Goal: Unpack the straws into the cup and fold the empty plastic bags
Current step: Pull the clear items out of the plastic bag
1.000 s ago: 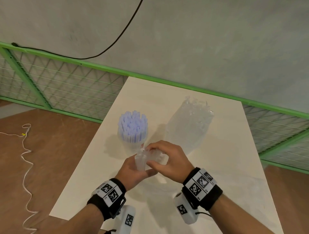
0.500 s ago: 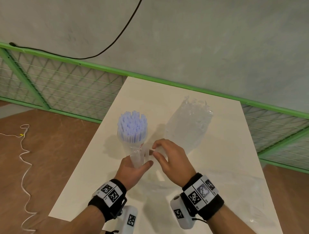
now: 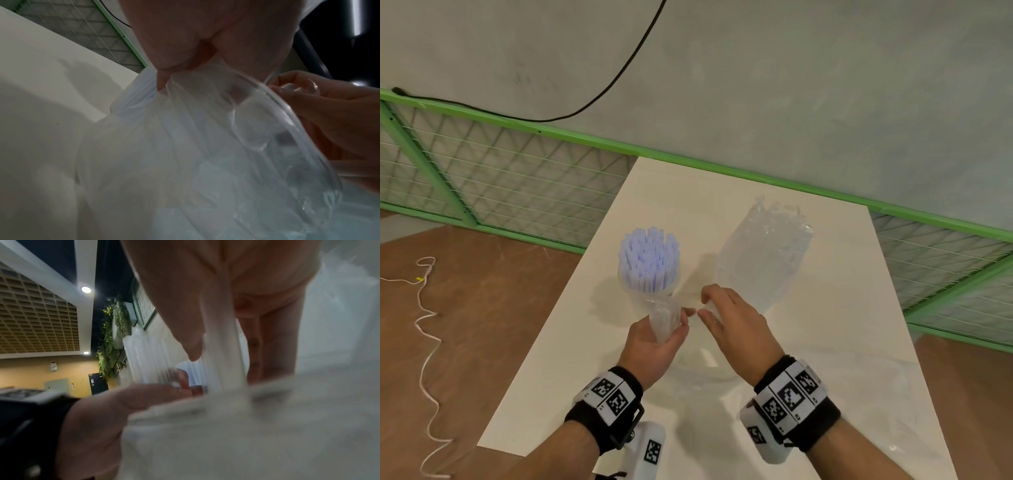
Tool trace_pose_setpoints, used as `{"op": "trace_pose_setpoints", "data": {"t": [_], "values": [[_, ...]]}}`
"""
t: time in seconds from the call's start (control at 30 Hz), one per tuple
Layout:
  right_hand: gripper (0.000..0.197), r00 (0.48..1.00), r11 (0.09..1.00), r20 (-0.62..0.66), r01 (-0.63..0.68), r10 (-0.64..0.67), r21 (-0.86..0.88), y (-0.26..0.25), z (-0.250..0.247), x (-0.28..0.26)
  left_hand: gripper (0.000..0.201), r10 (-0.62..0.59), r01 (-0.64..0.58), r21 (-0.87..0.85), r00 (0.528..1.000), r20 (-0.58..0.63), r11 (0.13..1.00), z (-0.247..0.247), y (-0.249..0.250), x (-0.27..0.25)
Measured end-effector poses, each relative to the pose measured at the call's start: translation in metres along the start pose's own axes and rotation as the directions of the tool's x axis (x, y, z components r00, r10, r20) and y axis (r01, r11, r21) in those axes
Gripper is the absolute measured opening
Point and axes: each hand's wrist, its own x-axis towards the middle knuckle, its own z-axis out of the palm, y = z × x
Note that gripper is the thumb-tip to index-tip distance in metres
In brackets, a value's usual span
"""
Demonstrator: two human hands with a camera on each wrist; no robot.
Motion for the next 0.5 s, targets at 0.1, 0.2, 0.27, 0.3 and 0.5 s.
{"op": "trace_pose_setpoints", "data": {"t": [0.1, 0.2, 0.27, 0.3, 0.5], "values": [[0.009, 0.994, 0.979, 0.086, -0.089, 0.074, 0.183, 0.000, -0.008, -0.002, 0.026, 0.018, -0.019, 0.021, 0.999, 0.038, 1.000, 0.000, -0.004, -0.001], [0.007, 0.970, 0.861, 0.150, -0.237, 0.189, 0.450, -0.002, -0.015, -0.004, 0.019, 0.019, -0.022, 0.042, 0.998, 0.067, 0.999, 0.000, -0.007, -0.001], [0.005, 0.943, 0.745, 0.171, -0.331, 0.286, 0.579, -0.002, -0.020, -0.003, 0.013, 0.026, -0.030, 0.049, 0.996, 0.089, 0.998, 0.000, -0.008, -0.001], [0.004, 0.923, 0.660, 0.212, -0.379, 0.322, 0.649, -0.002, -0.023, 0.000, 0.009, 0.029, -0.035, 0.057, 0.995, 0.096, 0.998, -0.001, -0.009, -0.002], [0.056, 0.894, 0.284, 0.446, -0.442, 0.053, 0.851, 0.018, -0.035, 0.005, 0.007, 0.037, -0.045, 0.086, 0.995, 0.096, 0.995, -0.003, -0.008, -0.003]]}}
